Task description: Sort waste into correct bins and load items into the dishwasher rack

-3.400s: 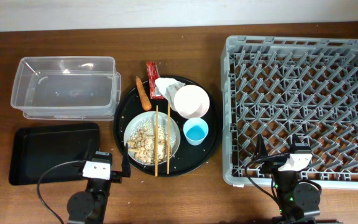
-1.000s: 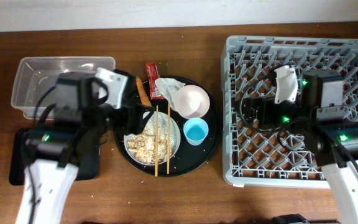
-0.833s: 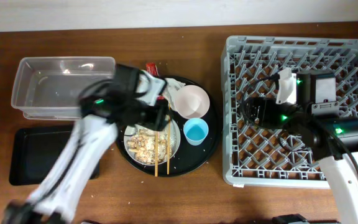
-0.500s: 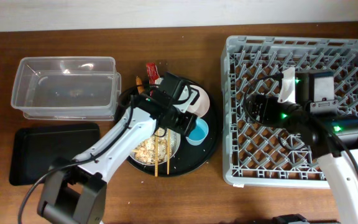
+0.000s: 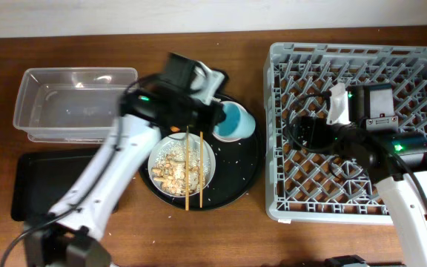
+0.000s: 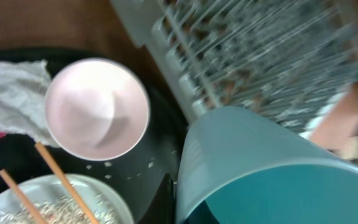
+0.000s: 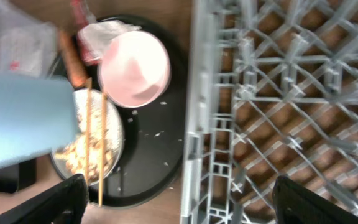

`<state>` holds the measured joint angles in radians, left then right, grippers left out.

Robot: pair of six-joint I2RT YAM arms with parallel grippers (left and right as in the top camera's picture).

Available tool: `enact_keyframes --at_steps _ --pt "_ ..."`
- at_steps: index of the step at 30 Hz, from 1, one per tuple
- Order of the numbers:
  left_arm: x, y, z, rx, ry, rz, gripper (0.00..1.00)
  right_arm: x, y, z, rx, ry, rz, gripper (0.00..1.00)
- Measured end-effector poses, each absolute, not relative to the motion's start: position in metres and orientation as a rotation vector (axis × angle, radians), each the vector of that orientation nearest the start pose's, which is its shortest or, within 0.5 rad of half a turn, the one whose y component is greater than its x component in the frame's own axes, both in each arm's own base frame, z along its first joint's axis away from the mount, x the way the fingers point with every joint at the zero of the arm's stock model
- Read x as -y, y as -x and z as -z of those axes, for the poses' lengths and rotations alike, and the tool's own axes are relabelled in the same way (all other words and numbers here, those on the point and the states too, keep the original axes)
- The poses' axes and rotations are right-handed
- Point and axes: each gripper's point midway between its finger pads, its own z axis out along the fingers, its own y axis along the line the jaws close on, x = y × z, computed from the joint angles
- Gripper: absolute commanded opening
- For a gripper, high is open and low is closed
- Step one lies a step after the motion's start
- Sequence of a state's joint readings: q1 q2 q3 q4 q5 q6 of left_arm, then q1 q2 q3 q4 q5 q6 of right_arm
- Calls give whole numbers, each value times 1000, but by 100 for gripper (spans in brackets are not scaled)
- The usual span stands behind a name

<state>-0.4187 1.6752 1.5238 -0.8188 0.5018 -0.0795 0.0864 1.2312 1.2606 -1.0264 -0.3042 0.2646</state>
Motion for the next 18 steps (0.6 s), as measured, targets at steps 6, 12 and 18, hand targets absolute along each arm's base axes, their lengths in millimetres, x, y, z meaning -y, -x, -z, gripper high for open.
enact_keyframes --at_steps 6,12,18 --pt "229 -343 -277 -2217 -622 1571 0 -149 -300 -289 -2246 399 -1005 86" --pt "234 -321 -310 -2046 -698 1852 0 -191 -283 -337 -1933 726 -1207 93" --pt "235 -313 -322 -1980 -724 1941 0 -223 -281 -335 -1858 863 -1271 67"
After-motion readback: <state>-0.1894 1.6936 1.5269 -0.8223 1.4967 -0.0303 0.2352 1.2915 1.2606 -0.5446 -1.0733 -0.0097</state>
